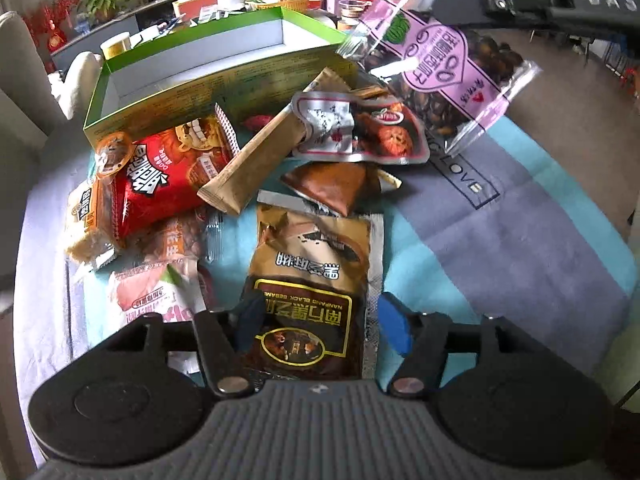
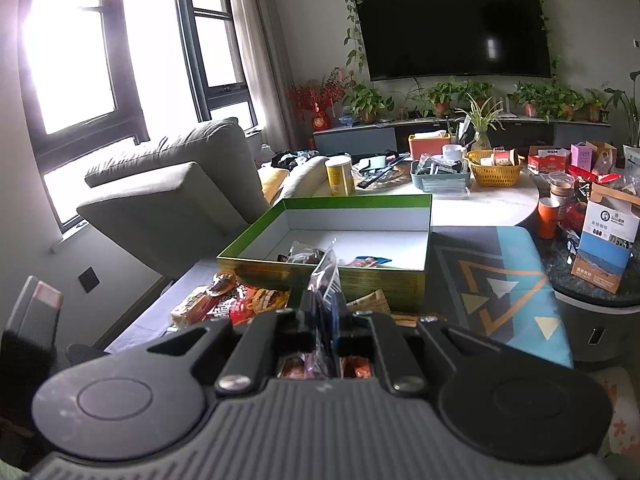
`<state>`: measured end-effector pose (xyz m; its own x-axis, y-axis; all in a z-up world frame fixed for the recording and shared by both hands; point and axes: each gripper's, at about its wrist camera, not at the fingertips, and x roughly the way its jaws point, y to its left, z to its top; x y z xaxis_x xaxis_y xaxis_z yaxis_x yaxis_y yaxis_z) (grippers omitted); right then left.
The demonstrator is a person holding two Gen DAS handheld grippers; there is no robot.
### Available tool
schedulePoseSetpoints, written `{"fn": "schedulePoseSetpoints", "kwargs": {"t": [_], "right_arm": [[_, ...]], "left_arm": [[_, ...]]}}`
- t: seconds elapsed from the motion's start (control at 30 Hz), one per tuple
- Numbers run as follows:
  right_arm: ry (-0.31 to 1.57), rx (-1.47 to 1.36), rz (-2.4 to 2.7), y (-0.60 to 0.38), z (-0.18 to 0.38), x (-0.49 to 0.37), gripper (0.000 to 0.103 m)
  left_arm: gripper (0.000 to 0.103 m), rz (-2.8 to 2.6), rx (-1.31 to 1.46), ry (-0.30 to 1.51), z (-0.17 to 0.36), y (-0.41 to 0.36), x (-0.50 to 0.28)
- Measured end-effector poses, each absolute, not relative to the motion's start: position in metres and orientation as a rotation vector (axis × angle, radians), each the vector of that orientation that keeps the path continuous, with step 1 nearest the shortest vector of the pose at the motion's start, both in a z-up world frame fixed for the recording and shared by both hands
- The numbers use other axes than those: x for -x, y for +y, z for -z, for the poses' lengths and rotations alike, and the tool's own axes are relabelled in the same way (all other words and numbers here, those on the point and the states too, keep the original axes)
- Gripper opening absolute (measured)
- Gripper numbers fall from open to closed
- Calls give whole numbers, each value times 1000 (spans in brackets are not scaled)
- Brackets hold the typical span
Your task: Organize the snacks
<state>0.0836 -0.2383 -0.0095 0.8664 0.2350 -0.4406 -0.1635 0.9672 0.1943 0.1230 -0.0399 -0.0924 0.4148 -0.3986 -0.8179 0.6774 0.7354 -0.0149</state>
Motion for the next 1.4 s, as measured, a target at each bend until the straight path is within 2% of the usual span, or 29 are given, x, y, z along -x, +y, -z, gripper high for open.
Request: {"fn": "schedulePoseSetpoints", "kwargs": {"t": [0.1,0.17,0.3,0.4,0.53,0.63,0.67,0.7,0.77,0.83,0.9,1.0,1.1,1.23,1.27,1.33,1.37,1.4], "right_arm": [[478,-156,-211,-238,9,-82,62],[477,-158,-212,-238,8,-81,62],[477,-157,-212,-238,8,-80,62],[475,-159,-210,-238,7,-80,62],[475,-166,-204,-238,6,-81,62],[479,-176,-204,-239,6,-83,62],[481,-174,-206,-238,6,-83,62],[482,-173,-205,-239,6,-84,62],[482,-172,-206,-239,5,-84,62],[478,-177,-205,-239,5,-85,62],[476,-182,-204,-241,6,-87,62],[476,-184,-200,-242,6,-89,62],[473,-193,-198,-243,5,-90,62],[465,-193,-195,-245,2,-88,62],[465,-190,-195,-245,1,-88,62],[462,-184,-196,-245,0,-86,62],[461,-183,-198,-245,0,-85,62],[460,-183,-199,-245,0,-84,62]], "left_arm": [[86,749,-309,938,91,-39,-125],[89,758,-291,940,90,-41,-125],[89,659,-347,892,91,-45,-127],[90,672,-373,926,98,-47,-133],[102,681,-431,957,113,-58,-133],[102,675,-400,984,114,-61,-139],[95,667,-391,987,113,-61,-140],[82,654,-380,976,109,-60,-141],[74,674,-344,969,105,-56,-141],[61,689,-306,947,100,-49,-139],[36,676,-290,923,94,-44,-137],[25,641,-268,890,81,-38,-136],[17,615,-278,848,66,-37,-135],[16,647,-280,849,57,-37,-138],[19,653,-277,857,60,-40,-139],[52,673,-244,896,68,-38,-146],[80,681,-231,916,73,-37,-149],[85,678,-210,921,78,-34,-151]]}}
